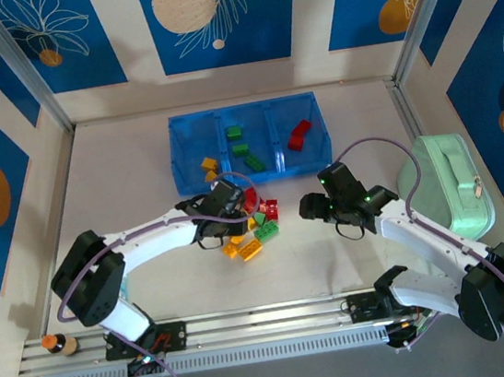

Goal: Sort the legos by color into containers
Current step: Pick up the lego from the center of the table, then place the lego in the container.

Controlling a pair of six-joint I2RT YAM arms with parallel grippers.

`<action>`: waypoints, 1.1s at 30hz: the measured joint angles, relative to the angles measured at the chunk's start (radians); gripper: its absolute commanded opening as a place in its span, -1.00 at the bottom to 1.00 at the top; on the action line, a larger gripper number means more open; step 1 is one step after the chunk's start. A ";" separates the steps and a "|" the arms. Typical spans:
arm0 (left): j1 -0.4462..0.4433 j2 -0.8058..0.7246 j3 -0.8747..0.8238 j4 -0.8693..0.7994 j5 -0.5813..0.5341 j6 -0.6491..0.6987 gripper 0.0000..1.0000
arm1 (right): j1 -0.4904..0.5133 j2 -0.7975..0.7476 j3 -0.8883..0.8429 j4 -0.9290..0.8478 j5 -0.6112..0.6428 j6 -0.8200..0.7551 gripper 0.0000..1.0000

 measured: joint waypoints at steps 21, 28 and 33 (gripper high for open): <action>0.249 -0.049 0.220 -0.084 -0.006 0.148 -0.16 | 0.000 -0.060 -0.026 -0.003 0.000 0.014 0.44; 0.376 0.100 0.409 -0.091 0.001 0.209 -0.17 | 0.000 -0.116 -0.047 -0.028 0.000 0.025 0.44; 0.415 0.240 0.534 -0.122 0.010 0.238 -0.17 | 0.000 -0.156 -0.065 -0.046 0.000 0.032 0.44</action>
